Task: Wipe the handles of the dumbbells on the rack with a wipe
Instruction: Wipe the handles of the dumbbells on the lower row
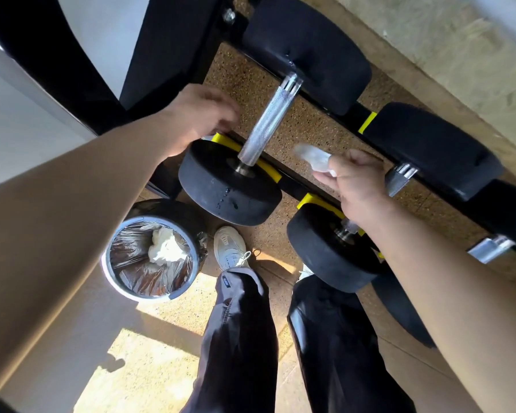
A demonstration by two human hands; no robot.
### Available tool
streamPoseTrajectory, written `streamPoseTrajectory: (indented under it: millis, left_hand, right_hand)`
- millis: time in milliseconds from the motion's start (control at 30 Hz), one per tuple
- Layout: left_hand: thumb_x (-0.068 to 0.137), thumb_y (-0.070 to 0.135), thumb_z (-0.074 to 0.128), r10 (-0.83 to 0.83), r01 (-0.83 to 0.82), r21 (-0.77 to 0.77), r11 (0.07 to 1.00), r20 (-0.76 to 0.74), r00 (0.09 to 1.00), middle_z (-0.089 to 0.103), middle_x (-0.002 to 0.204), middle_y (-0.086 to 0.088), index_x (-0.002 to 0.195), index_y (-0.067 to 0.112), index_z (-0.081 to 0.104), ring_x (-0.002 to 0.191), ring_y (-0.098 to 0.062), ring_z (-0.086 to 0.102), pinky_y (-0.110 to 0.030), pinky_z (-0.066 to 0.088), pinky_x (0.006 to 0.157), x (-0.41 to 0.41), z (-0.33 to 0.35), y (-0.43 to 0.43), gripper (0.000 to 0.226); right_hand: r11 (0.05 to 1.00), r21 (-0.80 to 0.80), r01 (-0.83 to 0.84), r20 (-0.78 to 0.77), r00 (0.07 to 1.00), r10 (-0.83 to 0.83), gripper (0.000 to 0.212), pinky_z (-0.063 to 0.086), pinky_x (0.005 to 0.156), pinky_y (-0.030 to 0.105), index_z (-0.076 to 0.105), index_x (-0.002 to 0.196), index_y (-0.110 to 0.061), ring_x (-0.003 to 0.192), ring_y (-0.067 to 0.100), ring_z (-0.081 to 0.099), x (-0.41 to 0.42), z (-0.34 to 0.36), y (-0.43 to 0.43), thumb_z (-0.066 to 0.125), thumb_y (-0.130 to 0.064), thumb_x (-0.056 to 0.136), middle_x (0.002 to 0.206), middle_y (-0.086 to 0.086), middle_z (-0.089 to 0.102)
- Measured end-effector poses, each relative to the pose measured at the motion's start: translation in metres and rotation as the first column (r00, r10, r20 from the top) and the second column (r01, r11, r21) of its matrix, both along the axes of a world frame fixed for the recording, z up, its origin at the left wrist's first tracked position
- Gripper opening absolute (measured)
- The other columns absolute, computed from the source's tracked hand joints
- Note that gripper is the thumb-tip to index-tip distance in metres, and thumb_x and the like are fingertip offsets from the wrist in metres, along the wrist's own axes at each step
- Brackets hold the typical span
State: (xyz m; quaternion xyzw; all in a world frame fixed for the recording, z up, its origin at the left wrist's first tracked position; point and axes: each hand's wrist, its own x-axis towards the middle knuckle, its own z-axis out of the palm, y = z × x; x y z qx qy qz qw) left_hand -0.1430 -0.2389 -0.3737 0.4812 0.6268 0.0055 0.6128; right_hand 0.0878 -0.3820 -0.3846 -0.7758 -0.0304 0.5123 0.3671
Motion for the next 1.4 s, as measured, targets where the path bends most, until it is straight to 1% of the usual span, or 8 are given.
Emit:
streamPoseTrajectory:
  millis: [333,467,633,800,933,1033,1233,1400]
  left_hand:
    - [0.091,0.000,0.058,0.128,-0.112,-0.146,0.983,0.103,0.986,0.061,0.132,-0.004,0.126,0.035,0.063,0.112,-0.023,0.064,-0.031,0.060,0.085,0.015,-0.006,0.023,0.050]
    - [0.098,0.014,0.052,0.210,-0.162,-0.411,0.897,0.075,0.975,0.064,0.108,-0.008,0.127,0.018,0.058,0.097,-0.023,0.062,-0.031,0.055,0.078,0.030,-0.005,0.023,0.029]
    - [0.092,0.002,0.066,0.568,-0.521,-0.287,0.804,0.110,0.816,0.075,0.086,-0.001,0.100,0.013,0.075,0.073,-0.010,0.071,-0.020,0.055,0.061,0.035,-0.010,0.024,0.016]
    - [0.086,0.008,0.078,0.613,-0.599,-0.141,0.788,0.089,0.785,0.076,0.095,-0.010,0.119,0.013,0.061,0.078,-0.018,0.077,-0.027,0.061,0.066,0.029,-0.005,0.026,0.037]
    - [0.082,0.023,0.084,0.435,-0.436,-0.003,0.900,-0.064,0.898,0.077,0.086,-0.010,0.097,0.007,0.071,0.073,-0.018,0.077,-0.027,0.061,0.063,0.026,-0.003,0.030,0.025]
    - [0.079,0.031,0.086,0.403,-0.404,0.002,0.915,-0.077,0.912,0.075,0.073,-0.004,0.079,0.011,0.066,0.058,-0.012,0.070,-0.021,0.052,0.051,0.037,0.001,0.033,0.028]
    - [0.089,0.014,0.076,0.497,-0.462,-0.240,0.854,0.113,0.860,0.073,0.073,0.001,0.088,0.011,0.069,0.066,-0.011,0.069,-0.022,0.054,0.060,0.058,0.012,0.030,0.008]
    - [0.098,0.026,0.062,0.597,-0.523,-0.310,0.794,0.233,0.768,0.075,0.099,0.004,0.104,0.020,0.066,0.085,-0.010,0.068,-0.024,0.048,0.071,0.024,0.015,0.036,0.009]
  right_hand:
    - [0.989,0.097,0.111,-0.473,0.880,-0.053,0.013,0.057,0.093,0.035,0.063,0.100,-0.005,0.114,0.025,0.067,-0.063,0.009,0.071,0.063,-0.002,0.087,0.122,0.018,0.069]
    - [0.992,0.074,0.102,-0.513,0.857,-0.050,0.012,0.051,0.102,0.040,0.064,0.100,-0.006,0.116,0.025,0.066,-0.064,0.005,0.073,0.059,-0.005,0.089,0.124,0.018,0.068]
    - [0.987,0.056,0.150,-0.510,0.854,-0.100,0.037,0.061,0.083,0.037,0.056,0.128,0.003,0.109,0.026,0.068,-0.060,0.006,0.073,0.062,-0.002,0.091,0.123,0.019,0.067]
    - [0.997,0.007,0.076,-0.348,0.935,-0.069,0.019,0.062,0.078,0.034,0.064,0.108,-0.004,0.092,0.026,0.074,-0.060,0.016,0.079,0.067,0.002,0.090,0.113,0.017,0.070]
    - [0.990,-0.122,0.069,-0.195,0.977,-0.092,0.006,0.061,0.083,0.031,0.067,0.088,-0.008,0.079,0.019,0.070,-0.062,0.025,0.093,0.070,-0.003,0.089,0.090,0.011,0.071]
    - [0.960,-0.179,0.217,-0.318,0.910,-0.266,0.009,0.058,0.069,0.020,0.062,0.095,-0.002,0.071,0.012,0.063,-0.052,0.027,0.097,0.066,-0.010,0.093,0.088,0.011,0.065]
    - [0.779,-0.145,0.610,-0.619,0.558,-0.552,0.007,0.050,0.058,0.019,0.062,0.100,0.002,0.065,0.014,0.059,-0.039,0.029,0.073,0.059,-0.002,0.095,0.076,0.013,0.062]
    - [0.865,-0.086,0.495,-0.659,0.623,-0.422,0.005,0.049,0.059,0.018,0.066,0.089,0.001,0.068,0.012,0.056,-0.063,0.038,0.084,0.065,-0.003,0.092,0.083,0.010,0.060]
